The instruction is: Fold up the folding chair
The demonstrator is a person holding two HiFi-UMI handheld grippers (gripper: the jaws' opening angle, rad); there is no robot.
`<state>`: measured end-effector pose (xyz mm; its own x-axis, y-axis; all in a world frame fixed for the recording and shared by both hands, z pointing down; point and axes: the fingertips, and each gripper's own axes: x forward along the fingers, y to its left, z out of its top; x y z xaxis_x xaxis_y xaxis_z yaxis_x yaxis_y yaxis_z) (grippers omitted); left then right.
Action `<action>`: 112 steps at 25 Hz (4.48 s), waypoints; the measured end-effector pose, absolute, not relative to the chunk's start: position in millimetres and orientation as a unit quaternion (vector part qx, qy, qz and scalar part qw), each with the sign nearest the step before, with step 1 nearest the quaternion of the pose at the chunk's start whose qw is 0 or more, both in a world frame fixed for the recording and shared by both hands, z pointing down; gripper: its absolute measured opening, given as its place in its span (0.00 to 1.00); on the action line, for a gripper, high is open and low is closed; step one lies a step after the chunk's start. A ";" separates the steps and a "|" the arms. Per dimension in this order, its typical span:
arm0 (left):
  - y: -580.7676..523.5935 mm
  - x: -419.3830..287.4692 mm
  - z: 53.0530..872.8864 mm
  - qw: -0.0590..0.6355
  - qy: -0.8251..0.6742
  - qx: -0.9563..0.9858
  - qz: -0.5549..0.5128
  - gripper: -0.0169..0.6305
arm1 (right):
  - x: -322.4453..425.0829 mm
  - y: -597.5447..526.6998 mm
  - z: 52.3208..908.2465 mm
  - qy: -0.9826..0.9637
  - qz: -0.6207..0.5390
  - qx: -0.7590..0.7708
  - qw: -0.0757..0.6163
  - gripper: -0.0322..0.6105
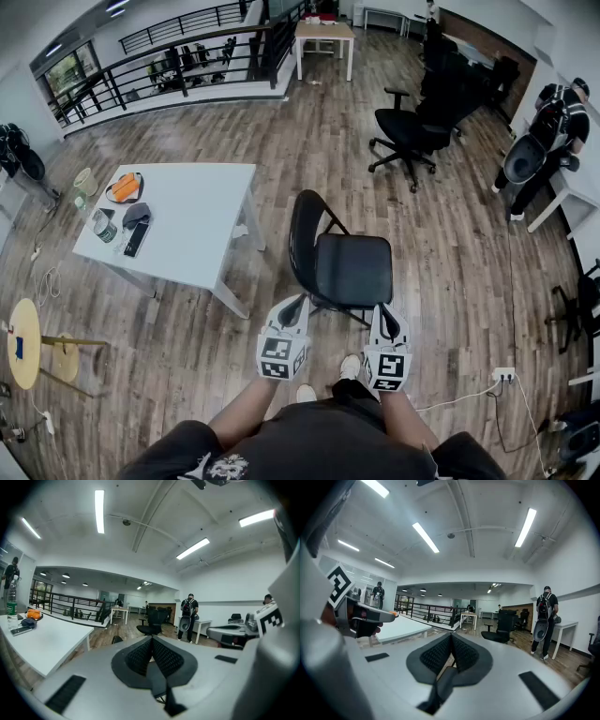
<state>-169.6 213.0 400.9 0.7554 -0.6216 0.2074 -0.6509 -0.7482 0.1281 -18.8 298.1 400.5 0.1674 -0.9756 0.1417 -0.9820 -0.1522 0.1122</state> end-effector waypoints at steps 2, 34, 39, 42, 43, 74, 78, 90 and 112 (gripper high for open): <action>203.4 -160.4 402.7 0.094 -0.341 0.932 0.077 0.03 | -10.2 289.7 403.8 -0.645 0.019 0.760 0.086 0.07; -41.2 1.3 519.6 0.131 -0.419 0.867 0.235 0.03 | 217.1 63.1 569.1 -0.656 0.164 0.727 0.116 0.07; -77.6 19.3 541.8 0.127 -0.422 0.859 0.260 0.03 | 248.7 34.4 623.7 -0.651 0.195 0.721 0.134 0.07; -93.9 25.1 559.0 0.133 -0.419 0.854 0.277 0.03 | 267.9 27.5 662.7 -0.636 0.226 0.725 0.138 0.07; -100.1 26.8 563.2 0.133 -0.420 0.851 0.286 0.03 | 274.5 25.3 675.2 -0.633 0.236 0.725 0.138 0.07; -179.4 -43.8 687.1 0.315 -0.398 0.725 0.466 0.49 | 329.2 86.3 1001.7 -0.597 0.615 0.502 0.112 0.56; -190.4 -39.5 690.3 0.310 -0.393 0.744 0.443 0.49 | 329.4 88.6 1029.7 -0.594 0.629 0.493 0.089 0.56; -178.8 -24.2 723.1 0.346 -0.317 0.758 0.454 0.38 | 306.0 85.3 1066.3 -0.607 0.695 0.384 -0.010 0.57; -176.5 -31.6 684.9 0.363 -0.278 0.774 0.438 0.16 | 272.6 77.6 1010.7 -0.618 0.707 0.342 0.002 0.54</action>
<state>-31.6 -176.5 684.9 0.4623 -0.1123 0.8796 -0.7483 -0.5816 0.3190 272.6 77.6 1010.7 -0.7657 -0.4199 0.4872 -0.4268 -0.2350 -0.8733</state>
